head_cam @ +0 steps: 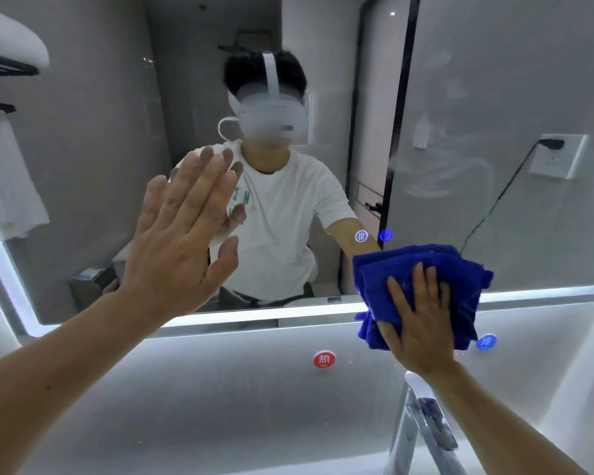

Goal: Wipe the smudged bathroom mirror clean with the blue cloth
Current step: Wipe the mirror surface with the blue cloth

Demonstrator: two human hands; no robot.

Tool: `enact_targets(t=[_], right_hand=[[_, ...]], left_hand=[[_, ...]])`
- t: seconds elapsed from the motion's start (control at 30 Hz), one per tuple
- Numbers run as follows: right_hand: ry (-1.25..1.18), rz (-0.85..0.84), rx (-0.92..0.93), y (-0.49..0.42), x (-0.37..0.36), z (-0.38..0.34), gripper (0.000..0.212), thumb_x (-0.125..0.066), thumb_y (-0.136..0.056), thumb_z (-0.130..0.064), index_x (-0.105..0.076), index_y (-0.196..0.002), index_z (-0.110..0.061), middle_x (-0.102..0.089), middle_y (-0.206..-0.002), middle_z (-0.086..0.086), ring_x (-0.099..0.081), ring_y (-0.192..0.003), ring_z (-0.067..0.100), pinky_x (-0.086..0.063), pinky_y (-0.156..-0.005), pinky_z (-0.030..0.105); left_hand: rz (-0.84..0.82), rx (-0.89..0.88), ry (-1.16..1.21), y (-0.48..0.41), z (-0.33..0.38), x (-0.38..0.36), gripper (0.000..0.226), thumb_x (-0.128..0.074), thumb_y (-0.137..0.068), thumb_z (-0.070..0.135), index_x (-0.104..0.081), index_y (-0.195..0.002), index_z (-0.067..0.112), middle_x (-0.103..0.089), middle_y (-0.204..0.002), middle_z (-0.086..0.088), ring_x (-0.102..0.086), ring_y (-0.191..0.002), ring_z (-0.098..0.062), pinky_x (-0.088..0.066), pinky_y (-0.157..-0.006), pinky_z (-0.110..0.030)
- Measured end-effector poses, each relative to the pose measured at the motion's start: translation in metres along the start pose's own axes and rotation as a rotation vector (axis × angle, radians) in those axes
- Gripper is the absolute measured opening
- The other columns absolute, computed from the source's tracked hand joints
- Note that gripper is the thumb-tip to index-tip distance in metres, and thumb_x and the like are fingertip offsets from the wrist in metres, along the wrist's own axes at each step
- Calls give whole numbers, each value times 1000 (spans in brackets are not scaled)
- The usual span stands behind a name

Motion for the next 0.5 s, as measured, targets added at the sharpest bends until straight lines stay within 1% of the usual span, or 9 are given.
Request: enact_targets(t=[0.07, 0.1, 0.13, 0.2, 0.23, 0.27, 0.33, 0.4, 0.5], right_hand=[[-34, 4, -56, -1, -1, -19, 67, -20, -99, -55, -9, -156, -22, -5, -161, 21, -3, -148, 42, -2, -118, 54], [-58, 3, -51, -3, -1, -33, 67, -21, -98, -55, -12, -156, -21, -10, -159, 23, -4, -147, 43, -5, -117, 55], [-77, -2, 3, -6, 0, -50, 66, -23, -98, -54, -18, -154, -21, -16, -156, 24, -7, -147, 42, -9, -115, 55], [-94, -5, 213, -15, 6, -88, 61, -32, -95, -50, -32, -149, -21, -25, -154, 19, -14, -143, 38, -16, -112, 53], [-102, 15, 320, -20, 10, -107, 59, -36, -95, -48, -36, -148, -21, -30, -155, 16, -17, -142, 37, -15, -115, 50], [-108, 43, 415, -25, 16, -124, 58, -42, -94, -45, -39, -147, -20, -33, -154, 14, -21, -142, 36, -9, -120, 46], [-76, 61, 545, -36, 25, -152, 57, -50, -92, -42, -44, -144, -18, -33, -151, 12, -25, -141, 34, 1, -121, 46], [-6, 47, 595, -53, 34, -168, 56, -51, -92, -45, -47, -143, -20, -33, -151, 9, -25, -141, 31, 7, -120, 48], [52, 61, 609, -83, 46, -176, 58, -51, -92, -48, -47, -144, -21, -37, -152, 7, -25, -142, 31, 7, -120, 49]], left_hand=[[-12, 14, -3, -4, 6, -5, 64, -35, -96, 33, -22, -153, 6, -20, -161, -16, -12, -150, -32, -15, -117, -60], [-13, 20, -6, -5, 9, -7, 65, -35, -96, 33, -22, -153, 6, -20, -161, -16, -11, -150, -32, -14, -117, -60], [-9, 28, -8, -7, 11, -8, 65, -36, -96, 33, -22, -153, 6, -20, -161, -16, -11, -150, -33, -14, -117, -60], [4, 40, -18, -11, 17, -8, 64, -35, -97, 33, -21, -154, 8, -20, -161, -15, -12, -150, -33, -14, -117, -59], [11, 42, -28, -13, 19, -7, 63, -35, -97, 34, -21, -154, 9, -20, -161, -15, -13, -149, -34, -14, -117, -59], [19, 43, -38, -15, 21, -5, 63, -34, -97, 34, -20, -153, 9, -21, -160, -16, -14, -149, -34, -15, -117, -59], [41, 51, -54, -15, 21, 1, 63, -35, -97, 34, -21, -153, 9, -23, -159, -16, -16, -148, -35, -17, -117, -60], [56, 71, -78, -16, 17, 10, 63, -35, -96, 34, -22, -152, 6, -22, -159, -15, -16, -148, -34, -17, -117, -60], [58, 83, -131, -18, 8, 26, 65, -34, -96, 34, -18, -153, 6, -16, -161, -13, -11, -150, -33, -13, -119, -56]])
Point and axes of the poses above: each hand's wrist, its own y-axis away from the middle knuckle, its own x-axis out of the back of the hand, z = x × y, the point moved 5 cm from there along -y, towards the middle knuckle
